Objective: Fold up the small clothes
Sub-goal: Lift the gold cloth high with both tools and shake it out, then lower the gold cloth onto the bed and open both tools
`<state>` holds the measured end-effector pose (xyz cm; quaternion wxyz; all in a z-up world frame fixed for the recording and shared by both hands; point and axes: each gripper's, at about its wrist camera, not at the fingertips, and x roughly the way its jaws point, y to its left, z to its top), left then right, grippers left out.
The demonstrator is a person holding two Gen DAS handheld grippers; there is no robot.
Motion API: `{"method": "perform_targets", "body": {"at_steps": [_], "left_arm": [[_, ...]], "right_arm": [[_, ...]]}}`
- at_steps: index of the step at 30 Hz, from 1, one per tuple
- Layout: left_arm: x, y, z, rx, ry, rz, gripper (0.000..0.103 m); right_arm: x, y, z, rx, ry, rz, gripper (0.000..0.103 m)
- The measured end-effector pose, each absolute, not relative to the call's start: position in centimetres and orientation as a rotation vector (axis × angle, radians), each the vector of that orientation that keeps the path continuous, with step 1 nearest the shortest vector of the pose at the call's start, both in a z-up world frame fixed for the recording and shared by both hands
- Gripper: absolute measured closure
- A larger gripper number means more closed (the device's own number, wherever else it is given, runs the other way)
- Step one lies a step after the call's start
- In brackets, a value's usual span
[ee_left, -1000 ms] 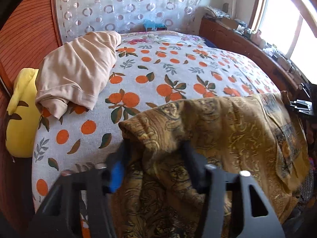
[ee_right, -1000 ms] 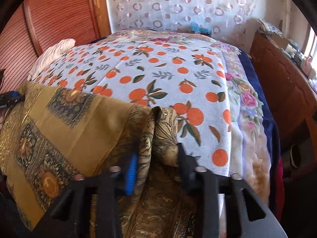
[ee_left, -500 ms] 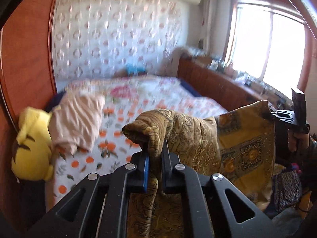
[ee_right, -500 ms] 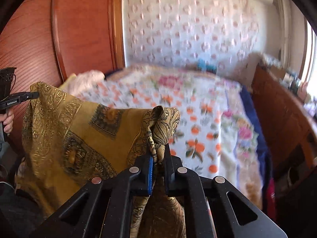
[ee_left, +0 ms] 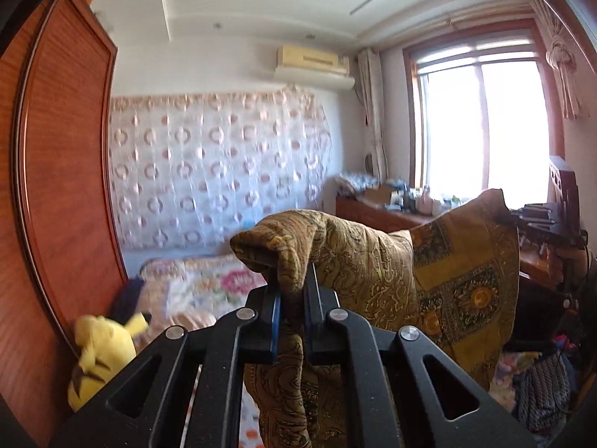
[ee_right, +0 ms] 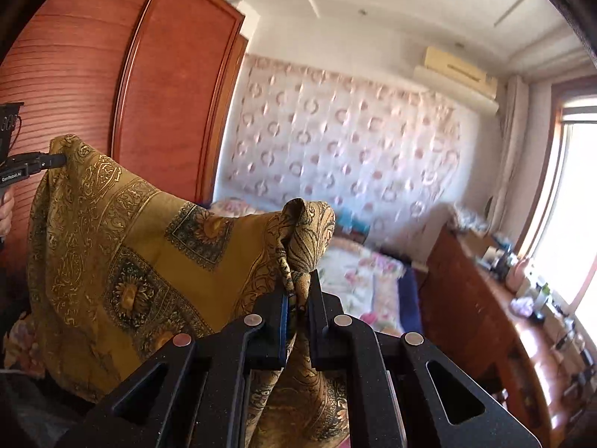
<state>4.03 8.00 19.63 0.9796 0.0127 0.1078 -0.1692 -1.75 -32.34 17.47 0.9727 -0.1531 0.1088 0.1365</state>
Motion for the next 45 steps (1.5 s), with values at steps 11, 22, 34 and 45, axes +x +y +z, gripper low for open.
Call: {"method": "perform_targets", "body": {"at_steps": [11, 22, 34, 45], "left_arm": [[15.2, 9.4, 18.3, 0.035, 0.249, -0.229, 0.093], [30.7, 5.9, 5.2, 0.104, 0.538, -0.189, 0.093], [36.6, 5.5, -1.1, 0.111, 0.657, -0.158, 0.092], [35.1, 5.4, -0.1, 0.175, 0.634, -0.18, 0.046]], "right_arm": [[7.7, -30.2, 15.4, -0.268, 0.255, 0.237, 0.095], [24.6, -26.8, 4.2, -0.257, 0.533, 0.218, 0.095], [38.4, -23.9, 0.6, -0.272, 0.704, 0.228, 0.095], [37.9, -26.2, -0.8, -0.214, 0.748, 0.226, 0.089]]}}
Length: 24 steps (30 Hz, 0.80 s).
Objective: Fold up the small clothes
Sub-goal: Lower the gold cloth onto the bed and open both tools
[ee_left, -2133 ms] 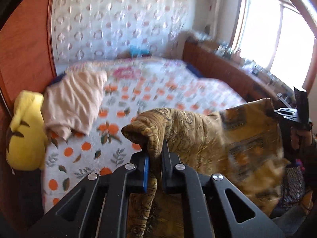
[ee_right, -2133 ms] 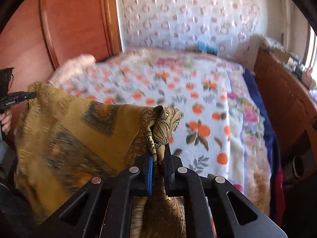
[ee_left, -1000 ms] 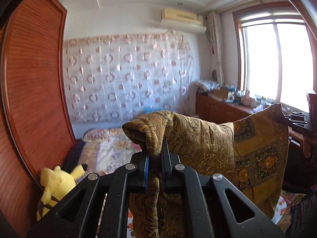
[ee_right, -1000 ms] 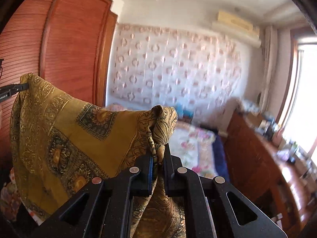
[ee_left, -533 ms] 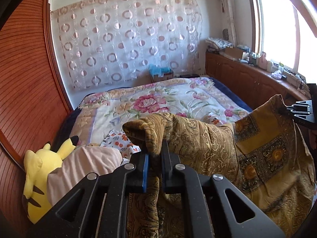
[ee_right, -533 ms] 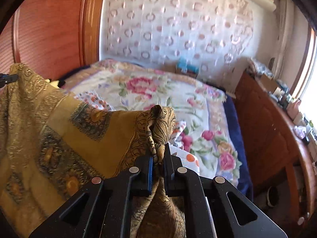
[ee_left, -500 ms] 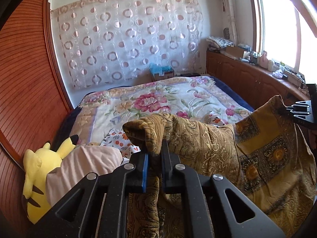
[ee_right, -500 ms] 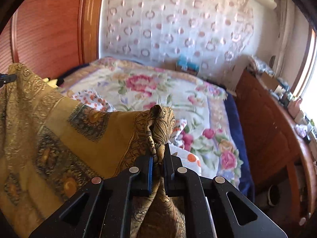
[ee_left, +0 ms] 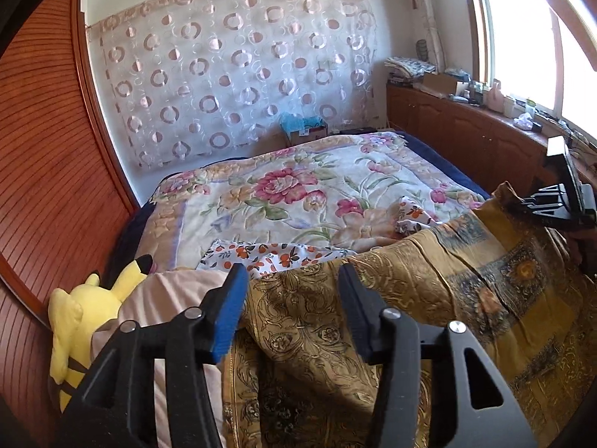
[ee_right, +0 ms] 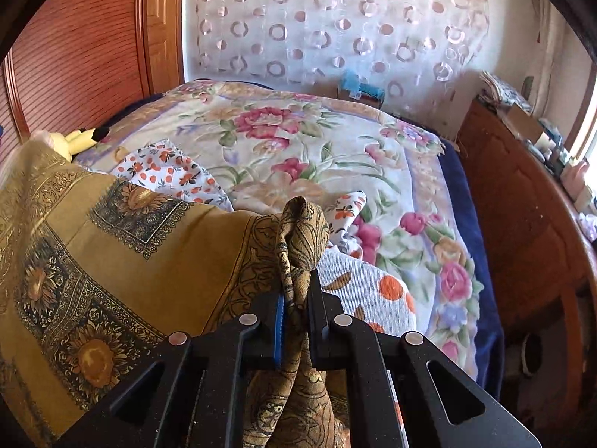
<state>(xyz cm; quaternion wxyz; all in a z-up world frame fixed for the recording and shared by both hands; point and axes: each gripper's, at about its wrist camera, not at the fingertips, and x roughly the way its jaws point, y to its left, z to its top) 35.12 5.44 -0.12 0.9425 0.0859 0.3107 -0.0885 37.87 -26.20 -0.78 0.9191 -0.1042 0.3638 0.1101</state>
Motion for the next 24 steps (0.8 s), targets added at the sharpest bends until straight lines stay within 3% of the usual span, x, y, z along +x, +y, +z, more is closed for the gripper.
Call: {"method": "perform_targets", "body": {"at_steps": [2, 5, 8, 16, 19, 24], "left_arm": [[34.5, 5.3, 0.1, 0.173, 0.634, -0.202, 0.031], [32.7, 4.7, -0.1, 0.166, 0.647, -0.243, 0.026], [30.9, 4.3, -0.8, 0.156, 0.663, -0.266, 0.026], [27.4, 5.1, -4.2, 0.164, 0.74, -0.24, 0.026], [27.9, 6.5, -5.5, 0.125, 0.802, -0.225, 0.043], [29.3, 7.3, -7.1, 0.08, 0.868, -0.208, 0.05]], "right_arm": [[37.8, -26.3, -0.7, -0.197, 0.741, 0.215, 0.082], [37.0, -26.7, -0.2, -0.162, 0.719, 0.205, 0.062], [34.9, -26.8, 1.0, -0.144, 0.7, 0.22, 0.054], [25.4, -26.2, 0.4, -0.119, 0.738, 0.303, 0.053], [22.6, -26.2, -1.3, -0.079, 0.797, 0.338, 0.053], [20.9, -26.7, -3.8, -0.067, 0.846, 0.334, 0.053]]}}
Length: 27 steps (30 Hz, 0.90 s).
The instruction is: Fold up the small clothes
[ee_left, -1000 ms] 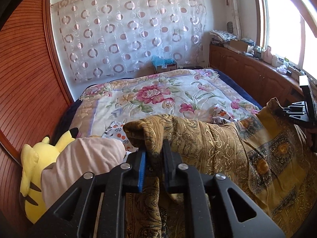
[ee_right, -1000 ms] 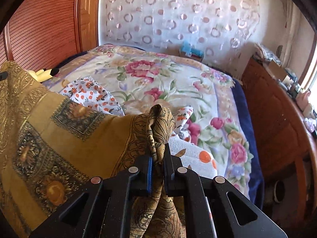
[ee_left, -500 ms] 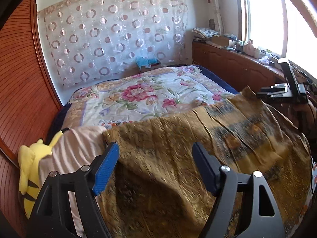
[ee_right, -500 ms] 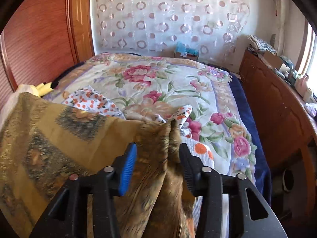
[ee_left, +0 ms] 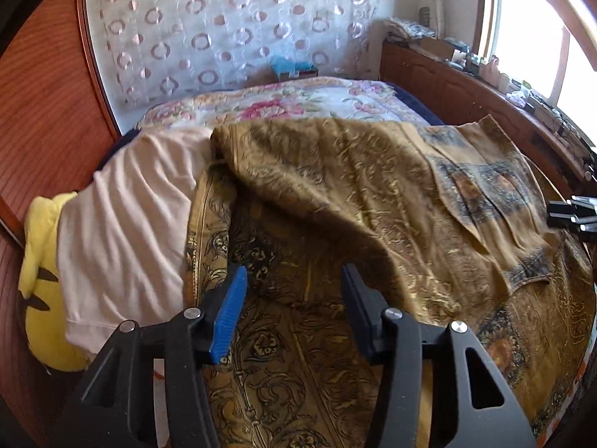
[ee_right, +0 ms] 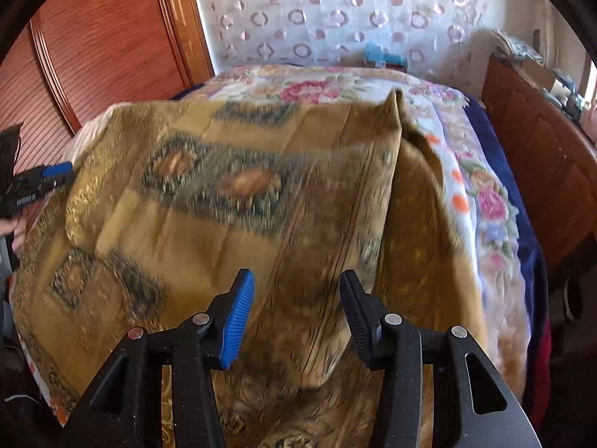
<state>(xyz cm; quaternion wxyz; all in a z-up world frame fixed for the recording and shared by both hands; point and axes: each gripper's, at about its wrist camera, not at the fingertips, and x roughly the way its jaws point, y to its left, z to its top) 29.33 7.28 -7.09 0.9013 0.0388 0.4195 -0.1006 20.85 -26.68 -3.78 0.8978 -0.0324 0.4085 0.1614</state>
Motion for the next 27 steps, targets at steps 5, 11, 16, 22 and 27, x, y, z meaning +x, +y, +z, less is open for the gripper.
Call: {"method": "perform_targets", "body": {"at_steps": [5, 11, 16, 22, 27], "left_arm": [[31.1, 7.0, -9.3, 0.053, 0.943, -0.183, 0.049], [31.3, 6.8, -9.6, 0.048, 0.922, -0.161, 0.044], [30.7, 6.3, -9.4, 0.053, 0.912, -0.178, 0.079], [29.5, 6.3, -8.1, 0.047, 0.869, -0.2, 0.098], [24.6, 7.7, -4.2, -0.018, 0.73, -0.207, 0.098]], "right_arm": [[20.8, -27.8, -3.8, -0.042, 0.833, 0.325, 0.053], [20.8, -26.2, -4.4, -0.096, 0.815, 0.308, 0.053], [20.4, -25.8, -4.2, -0.062, 0.822, 0.341, 0.053], [20.0, -25.7, -4.3, -0.097, 0.816, 0.337, 0.089], [20.3, -25.8, -4.3, -0.107, 0.819, 0.367, 0.1]]}}
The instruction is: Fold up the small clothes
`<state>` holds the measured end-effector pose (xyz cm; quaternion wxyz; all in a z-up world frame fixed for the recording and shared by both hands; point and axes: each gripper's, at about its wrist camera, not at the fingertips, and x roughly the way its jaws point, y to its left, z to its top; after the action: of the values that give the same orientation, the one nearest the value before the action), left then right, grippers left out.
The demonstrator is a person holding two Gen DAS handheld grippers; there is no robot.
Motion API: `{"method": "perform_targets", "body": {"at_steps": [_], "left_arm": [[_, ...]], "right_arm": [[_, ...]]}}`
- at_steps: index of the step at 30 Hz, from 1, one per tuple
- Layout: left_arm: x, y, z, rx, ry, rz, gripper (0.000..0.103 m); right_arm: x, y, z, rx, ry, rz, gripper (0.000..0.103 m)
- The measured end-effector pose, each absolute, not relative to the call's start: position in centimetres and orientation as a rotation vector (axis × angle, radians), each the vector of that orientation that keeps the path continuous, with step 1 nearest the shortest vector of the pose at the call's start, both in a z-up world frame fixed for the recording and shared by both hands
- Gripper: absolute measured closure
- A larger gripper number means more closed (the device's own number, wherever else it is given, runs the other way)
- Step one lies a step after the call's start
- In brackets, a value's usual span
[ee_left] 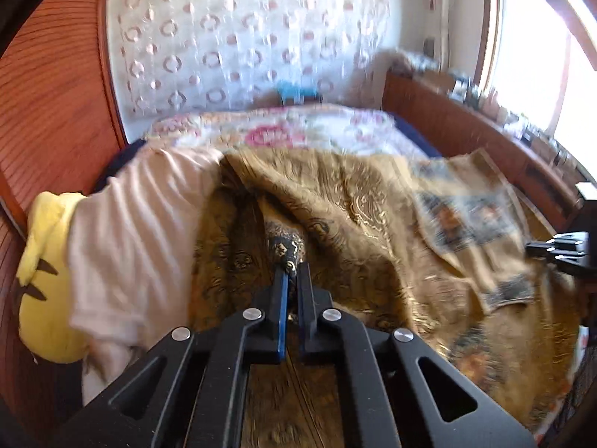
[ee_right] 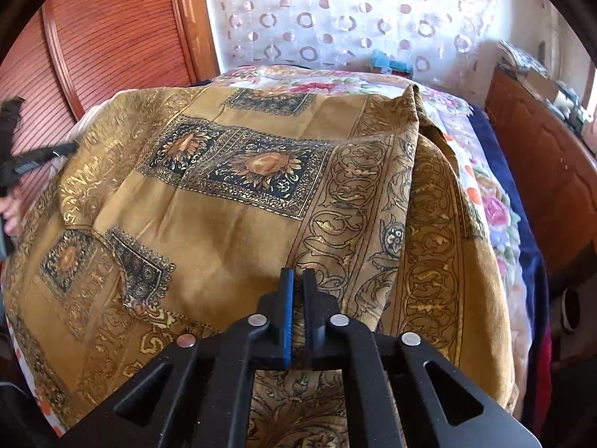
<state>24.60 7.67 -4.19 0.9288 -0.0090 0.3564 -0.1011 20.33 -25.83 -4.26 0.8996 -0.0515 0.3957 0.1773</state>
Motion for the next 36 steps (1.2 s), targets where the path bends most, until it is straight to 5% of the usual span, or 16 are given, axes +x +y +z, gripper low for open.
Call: {"method": "perform_targets", "body": {"at_steps": [15, 26, 28, 30, 31, 36], "left_arm": [[19.9, 9.4, -3.1, -0.088, 0.689, -0.199, 0.098], [18.7, 9.5, -4.7, -0.082, 0.726, -0.185, 0.098], [18.6, 9.4, -5.4, -0.079, 0.742, -0.186, 0.098], [18.4, 9.2, -5.8, -0.078, 0.756, -0.192, 0.098], [18.3, 9.1, -6.0, -0.074, 0.761, -0.194, 0.098], [18.6, 8.9, -6.8, -0.07, 0.782, -0.196, 0.098]], "right_arm": [[16.0, -28.6, -0.3, 0.015, 0.701, 0.375, 0.103], [17.6, -26.8, -3.4, -0.054, 0.762, 0.328, 0.102], [18.1, -27.3, -4.1, -0.043, 0.76, 0.309, 0.094], [18.4, -27.7, -4.7, -0.062, 0.748, 0.249, 0.065], [18.6, -28.0, -5.1, -0.052, 0.755, 0.244, 0.061], [19.8, -27.0, -6.5, -0.061, 0.795, 0.25, 0.06]]}}
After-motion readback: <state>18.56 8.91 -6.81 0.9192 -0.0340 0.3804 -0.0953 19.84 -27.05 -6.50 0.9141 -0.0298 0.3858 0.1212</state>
